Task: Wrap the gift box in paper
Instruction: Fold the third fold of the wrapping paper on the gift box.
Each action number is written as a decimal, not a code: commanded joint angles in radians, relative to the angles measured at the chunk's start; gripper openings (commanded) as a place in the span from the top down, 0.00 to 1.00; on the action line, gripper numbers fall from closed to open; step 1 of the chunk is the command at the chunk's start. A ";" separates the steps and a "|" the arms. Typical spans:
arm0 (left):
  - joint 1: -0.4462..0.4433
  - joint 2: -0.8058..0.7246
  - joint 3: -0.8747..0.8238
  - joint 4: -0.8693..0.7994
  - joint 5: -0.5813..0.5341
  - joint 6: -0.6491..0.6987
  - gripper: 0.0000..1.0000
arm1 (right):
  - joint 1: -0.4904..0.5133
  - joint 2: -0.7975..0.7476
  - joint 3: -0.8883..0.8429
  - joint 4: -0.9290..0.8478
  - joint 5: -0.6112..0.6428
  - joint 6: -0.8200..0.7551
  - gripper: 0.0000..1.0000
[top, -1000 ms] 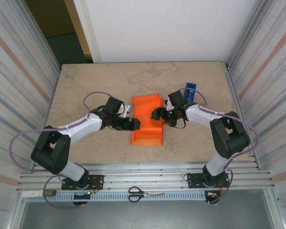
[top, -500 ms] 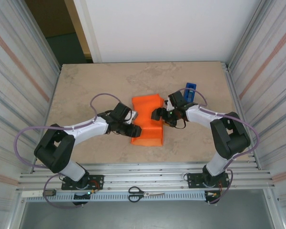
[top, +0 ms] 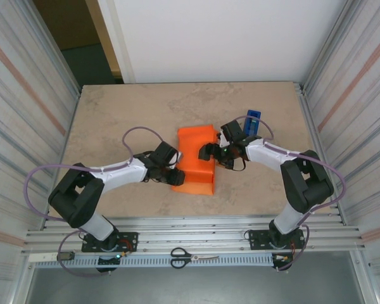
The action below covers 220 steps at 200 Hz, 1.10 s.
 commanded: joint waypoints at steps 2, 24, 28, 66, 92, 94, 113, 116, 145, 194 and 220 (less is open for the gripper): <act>-0.006 -0.023 -0.013 0.022 -0.035 -0.017 0.59 | 0.009 -0.031 0.033 -0.013 0.005 0.003 0.09; -0.007 -0.015 -0.013 0.028 -0.024 -0.017 0.60 | 0.010 0.002 0.029 -0.003 0.005 0.011 0.09; -0.007 -0.014 -0.011 0.030 -0.024 -0.018 0.60 | 0.010 0.010 0.028 -0.008 0.012 0.011 0.09; -0.011 -0.009 -0.011 0.033 -0.055 -0.044 0.65 | 0.011 0.056 -0.014 -0.021 0.062 0.008 0.14; -0.029 -0.007 -0.018 0.038 -0.095 -0.066 0.69 | 0.017 0.073 -0.032 -0.038 0.087 -0.002 0.18; -0.032 -0.007 -0.018 0.037 -0.098 -0.066 0.69 | 0.018 0.074 -0.033 -0.039 0.091 -0.002 0.18; -0.050 -0.007 -0.019 0.032 -0.143 -0.080 0.72 | 0.023 0.076 -0.042 -0.054 0.111 -0.008 0.20; -0.052 -0.008 -0.020 0.030 -0.152 -0.083 0.72 | 0.024 0.076 -0.044 -0.055 0.113 -0.009 0.20; -0.062 -0.012 -0.030 0.021 -0.208 -0.116 0.73 | 0.024 0.070 -0.061 -0.055 0.123 -0.012 0.20; -0.091 0.001 -0.026 0.020 -0.241 -0.167 0.79 | 0.023 0.067 -0.066 -0.056 0.123 -0.014 0.21; -0.104 0.005 -0.031 0.025 -0.251 -0.204 0.82 | 0.024 0.069 -0.068 -0.056 0.124 -0.014 0.21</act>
